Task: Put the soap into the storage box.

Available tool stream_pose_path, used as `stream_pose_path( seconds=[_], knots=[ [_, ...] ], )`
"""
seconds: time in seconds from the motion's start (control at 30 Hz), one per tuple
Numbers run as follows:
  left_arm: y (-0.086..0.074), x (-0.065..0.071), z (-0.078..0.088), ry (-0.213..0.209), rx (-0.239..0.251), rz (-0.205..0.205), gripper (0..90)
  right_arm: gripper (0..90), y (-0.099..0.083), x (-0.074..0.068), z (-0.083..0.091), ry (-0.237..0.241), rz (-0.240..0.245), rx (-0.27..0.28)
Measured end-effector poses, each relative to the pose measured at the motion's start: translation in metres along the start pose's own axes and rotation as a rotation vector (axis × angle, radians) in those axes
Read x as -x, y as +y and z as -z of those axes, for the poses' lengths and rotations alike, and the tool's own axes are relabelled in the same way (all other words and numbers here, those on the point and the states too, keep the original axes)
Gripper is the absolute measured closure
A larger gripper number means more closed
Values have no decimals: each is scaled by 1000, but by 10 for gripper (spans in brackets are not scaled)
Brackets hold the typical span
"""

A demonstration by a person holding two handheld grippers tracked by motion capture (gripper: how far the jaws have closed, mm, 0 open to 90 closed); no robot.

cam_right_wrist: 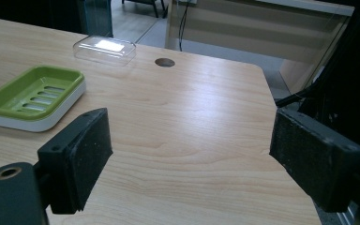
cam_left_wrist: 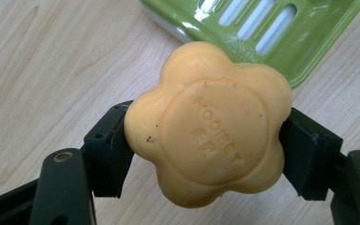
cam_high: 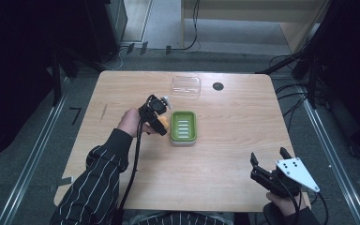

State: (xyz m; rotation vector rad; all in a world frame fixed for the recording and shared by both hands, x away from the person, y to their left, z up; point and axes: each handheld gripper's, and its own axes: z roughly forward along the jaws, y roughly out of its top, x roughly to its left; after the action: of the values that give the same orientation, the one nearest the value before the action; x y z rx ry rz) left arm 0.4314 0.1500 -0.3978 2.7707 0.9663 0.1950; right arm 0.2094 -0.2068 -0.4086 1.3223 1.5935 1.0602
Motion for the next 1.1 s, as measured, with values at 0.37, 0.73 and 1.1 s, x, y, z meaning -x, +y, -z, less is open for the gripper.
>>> stream_pose_path(
  seconds=[0.37,0.73,1.1],
  knots=[
    [10,5,4,-3,18,-32,283,137,-1,1,3,-10,-4,-4],
    [24,11,3,-15,28,-66,283,137,-3,3,9,-29,-8,-6],
    [35,16,2,-18,40,-92,283,137,-4,5,12,-40,-13,-8]
  ],
)
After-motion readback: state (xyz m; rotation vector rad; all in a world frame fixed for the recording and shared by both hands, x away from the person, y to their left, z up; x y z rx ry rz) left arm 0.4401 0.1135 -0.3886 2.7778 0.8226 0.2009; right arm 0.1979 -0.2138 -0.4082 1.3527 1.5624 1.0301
